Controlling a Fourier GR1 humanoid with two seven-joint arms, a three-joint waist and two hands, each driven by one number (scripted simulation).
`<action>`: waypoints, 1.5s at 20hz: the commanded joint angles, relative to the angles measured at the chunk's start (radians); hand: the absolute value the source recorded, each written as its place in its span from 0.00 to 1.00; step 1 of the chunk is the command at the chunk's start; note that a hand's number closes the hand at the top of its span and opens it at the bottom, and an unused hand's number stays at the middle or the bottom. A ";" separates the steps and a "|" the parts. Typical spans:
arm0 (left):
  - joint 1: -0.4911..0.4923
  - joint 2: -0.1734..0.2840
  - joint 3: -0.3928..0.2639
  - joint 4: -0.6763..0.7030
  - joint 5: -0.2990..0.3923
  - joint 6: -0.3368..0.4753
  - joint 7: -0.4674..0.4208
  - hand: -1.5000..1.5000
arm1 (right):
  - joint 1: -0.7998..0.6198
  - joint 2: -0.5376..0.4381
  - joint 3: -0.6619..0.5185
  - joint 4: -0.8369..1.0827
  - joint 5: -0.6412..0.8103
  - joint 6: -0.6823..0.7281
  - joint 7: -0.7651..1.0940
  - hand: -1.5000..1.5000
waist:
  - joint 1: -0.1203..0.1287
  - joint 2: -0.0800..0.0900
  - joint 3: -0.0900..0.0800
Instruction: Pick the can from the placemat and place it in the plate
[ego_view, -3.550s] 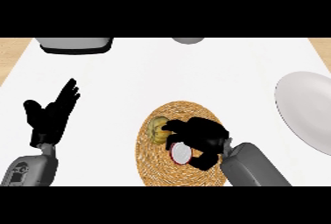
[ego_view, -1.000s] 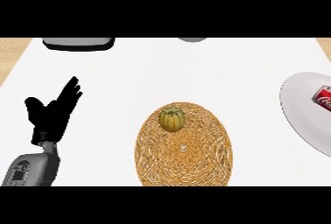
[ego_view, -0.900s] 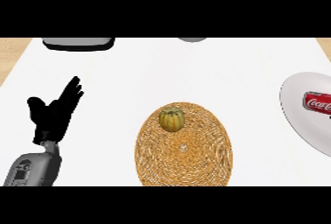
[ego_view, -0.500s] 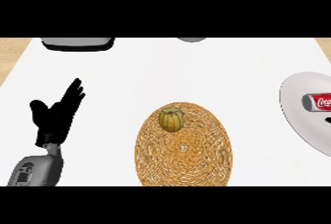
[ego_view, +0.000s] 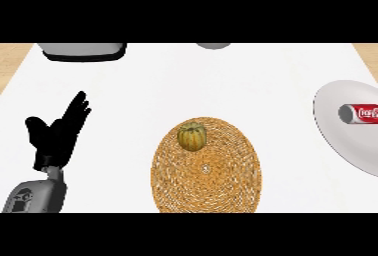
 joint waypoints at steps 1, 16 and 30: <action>-0.005 -0.018 -0.009 0.000 -0.017 0.026 0.015 0.50 | -0.015 -0.023 -0.045 -0.005 -0.114 0.180 0.189 0.00 | -0.010 -0.003 -0.001; -0.004 0.006 0.008 -0.015 0.005 -0.028 0.026 0.50 | 0.084 -0.181 -0.035 0.222 -0.212 0.334 -0.006 0.00 | 0.014 0.007 0.002; -0.033 -0.034 -0.018 -0.006 -0.022 0.008 0.042 0.50 | 0.056 -0.284 0.041 0.408 -0.154 0.251 -0.136 0.00 | 0.033 0.014 0.006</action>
